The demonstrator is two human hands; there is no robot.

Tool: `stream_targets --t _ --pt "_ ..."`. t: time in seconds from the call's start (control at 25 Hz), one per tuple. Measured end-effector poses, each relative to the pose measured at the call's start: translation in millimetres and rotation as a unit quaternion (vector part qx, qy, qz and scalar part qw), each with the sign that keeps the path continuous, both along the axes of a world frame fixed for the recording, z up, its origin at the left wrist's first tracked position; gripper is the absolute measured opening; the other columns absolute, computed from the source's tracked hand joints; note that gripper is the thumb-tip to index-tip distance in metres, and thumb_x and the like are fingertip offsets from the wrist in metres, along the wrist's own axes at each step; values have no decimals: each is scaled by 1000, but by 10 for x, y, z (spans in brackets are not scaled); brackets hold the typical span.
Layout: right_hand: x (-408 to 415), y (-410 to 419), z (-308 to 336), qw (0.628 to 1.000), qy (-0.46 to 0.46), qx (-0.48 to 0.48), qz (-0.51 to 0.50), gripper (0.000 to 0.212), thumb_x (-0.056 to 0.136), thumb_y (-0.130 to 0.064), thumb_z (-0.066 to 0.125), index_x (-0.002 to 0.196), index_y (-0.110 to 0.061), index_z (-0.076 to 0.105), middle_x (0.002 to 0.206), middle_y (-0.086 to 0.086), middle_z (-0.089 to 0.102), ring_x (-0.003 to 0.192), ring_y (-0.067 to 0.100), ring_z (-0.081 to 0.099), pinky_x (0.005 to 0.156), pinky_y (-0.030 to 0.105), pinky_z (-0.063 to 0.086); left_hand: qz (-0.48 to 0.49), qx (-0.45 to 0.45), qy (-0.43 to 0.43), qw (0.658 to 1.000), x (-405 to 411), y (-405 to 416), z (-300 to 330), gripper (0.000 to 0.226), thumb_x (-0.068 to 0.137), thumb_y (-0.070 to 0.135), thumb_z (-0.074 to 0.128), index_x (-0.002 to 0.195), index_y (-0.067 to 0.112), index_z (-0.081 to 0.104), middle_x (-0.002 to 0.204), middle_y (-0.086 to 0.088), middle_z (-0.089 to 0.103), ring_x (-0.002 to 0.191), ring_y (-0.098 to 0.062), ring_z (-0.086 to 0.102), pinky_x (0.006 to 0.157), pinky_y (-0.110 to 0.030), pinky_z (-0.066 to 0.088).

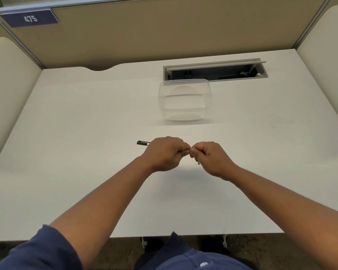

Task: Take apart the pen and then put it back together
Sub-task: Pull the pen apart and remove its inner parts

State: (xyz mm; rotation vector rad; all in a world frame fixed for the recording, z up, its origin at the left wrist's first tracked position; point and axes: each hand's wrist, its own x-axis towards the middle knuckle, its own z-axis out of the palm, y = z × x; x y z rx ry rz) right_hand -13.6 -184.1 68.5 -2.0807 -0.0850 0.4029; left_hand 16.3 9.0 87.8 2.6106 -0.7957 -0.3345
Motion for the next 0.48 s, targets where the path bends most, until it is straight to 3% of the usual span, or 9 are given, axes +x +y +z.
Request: stream_targets --t 0.12,0.32,0.4,0.48 --pt "-33 -15 -61 996 -77 -30 17 28 101 -18 54 77 -11 66 72 7 66 71 26 59 68 39 50 3 7 18 1000 1 -9 1 22 102 35 47 101 33 69 81 14 62 79 -13 54 66 -35 50" --pt "-41 -43 -162 979 -186 -72 49 29 99 -20 52 71 -12 54 60 -6 47 61 13 44 57 36 39 19 7 48 999 -3 1 -21 23 102 38 45 94 29 65 77 8 65 78 -17 58 65 -38 51" --pt "-37 -50 -158 978 -189 -81 48 27 99 -22 52 75 -12 58 63 -5 51 63 12 46 58 34 40 25 5 56 998 -10 -3 -18 24 102 38 44 92 29 63 73 7 62 75 -16 57 64 -37 49" --pt "-34 -54 -140 990 -127 -54 36 25 100 -25 54 80 -13 64 68 3 59 64 14 50 61 35 44 29 5 52 998 -19 -3 -9 24 102 39 43 90 30 61 71 7 60 73 -15 56 63 -36 47"
